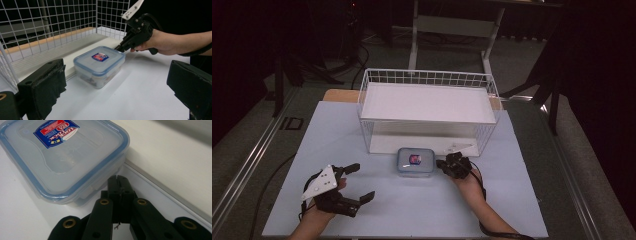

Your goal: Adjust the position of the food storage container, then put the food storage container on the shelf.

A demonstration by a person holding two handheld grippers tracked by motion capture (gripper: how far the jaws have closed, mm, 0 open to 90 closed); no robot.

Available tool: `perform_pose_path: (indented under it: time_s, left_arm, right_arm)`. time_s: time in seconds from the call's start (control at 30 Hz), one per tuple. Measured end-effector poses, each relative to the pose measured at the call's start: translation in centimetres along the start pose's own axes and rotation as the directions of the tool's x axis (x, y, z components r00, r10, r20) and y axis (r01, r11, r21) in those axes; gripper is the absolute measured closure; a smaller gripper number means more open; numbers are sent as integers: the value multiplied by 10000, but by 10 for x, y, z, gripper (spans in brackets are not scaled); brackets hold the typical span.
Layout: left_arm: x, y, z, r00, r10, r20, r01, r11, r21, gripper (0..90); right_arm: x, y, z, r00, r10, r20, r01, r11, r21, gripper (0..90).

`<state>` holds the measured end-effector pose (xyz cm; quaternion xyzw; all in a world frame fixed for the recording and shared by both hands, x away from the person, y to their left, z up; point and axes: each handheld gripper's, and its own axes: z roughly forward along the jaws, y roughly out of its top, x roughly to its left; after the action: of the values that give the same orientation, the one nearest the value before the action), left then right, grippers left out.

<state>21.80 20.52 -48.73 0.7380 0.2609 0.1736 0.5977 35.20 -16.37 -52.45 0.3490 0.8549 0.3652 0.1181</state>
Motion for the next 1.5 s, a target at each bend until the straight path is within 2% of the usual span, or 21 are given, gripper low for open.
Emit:
perform_pose_path:
  time_s: [0.1, 0.27, 0.33, 0.4, 0.67, 0.8, 0.9, 0.93, 1.0, 1.03, 1.1, 1.13, 1.2, 1.27, 1.3, 1.43, 1.5]
  left_arm:
    - [0, -1, 1, 10000, -26, 3, 26, 10000, 60, 30]
    - [0, -1, 1, 10000, -18, 35, 18, 10000, 86, 30]
    - [0, -2, 2, 10000, -47, 35, 46, 9999, 104, 30]
    - [1, -2, 3, 10000, -78, 36, 77, 9999, 124, 30]
    - [1, -3, 4, 9999, -151, 81, 149, 9998, 137, 30]
    - [1, -4, 4, 9998, -168, 88, 167, 9998, 147, 30]
    - [1, -4, 4, 9999, -148, 71, 147, 9998, 138, 30]
    - [1, -4, 4, 9999, -125, 14, 125, 9998, 152, 30]
    - [3, -5, 4, 9996, -266, 86, 266, 9996, 71, 30]
    - [4, -6, 6, 9993, -376, 45, 376, 9993, 75, 30]
    - [4, -6, 6, 9994, -343, 1, 343, 9993, 113, 31]
    - [4, -6, 7, 9993, -360, 33, 359, 9992, 145, 30]
    - [3, -5, 9, 9994, -333, -93, 336, 9990, 301, 31]
    - [4, -2, 15, 9978, -660, 74, 656, 9965, 511, 30]
    - [4, -2, 16, 9977, -673, 93, 667, 9963, 547, 31]
    - [3, 8, 25, 9974, -707, 123, 691, 9923, 1030, 30]
    - [5, 14, 31, 9960, -868, 216, 833, 9880, 1303, 30]
  right_arm:
    - [5, 5, 6, 9999, -104, -75, 104, 9999, -5, 900]
    - [5, 4, 2, 9998, -178, 45, 178, 9997, -149, 900]
    - [3, 3, -2, 9999, -58, 117, 60, 9999, -162, 900]
    - [2, 1, -3, 9999, 159, -28, -160, 9993, -326, 900]
    - [6, 4, 5, 9995, 172, -268, -181, 9993, -335, 900]
    - [7, 5, 8, 9997, 132, -186, -136, 9996, -263, 899]
    - [8, 4, 4, 10000, 48, -11, -48, 9994, -352, 877]
    - [8, 3, -4, 9999, -100, 27, 102, 9976, -682, 849]
    - [9, 3, -9, 9999, -136, 74, 142, 9965, -819, 835]
    - [11, 2, -19, 9998, -196, 71, 203, 9942, -1053, 773]
    - [12, 2, -25, 9998, -202, 68, 209, 9935, -1116, 751]
    - [14, 1, -30, 9995, -319, 84, 327, 9916, -1250, 689]
    - [19, -1, -39, 9990, -413, 193, 436, 9894, -1383, 529]
    - [22, -2, -46, 9994, -340, -3, 335, 9862, -1623, 369]
    - [24, -3, -51, 9992, -392, -52, 377, 9843, -1726, 234]
    - [28, -3, -60, 9984, -551, -113, 516, 9777, -2037, 139]
    - [30, -3, -65, 9976, -638, -265, 566, 9750, -2149, 145]
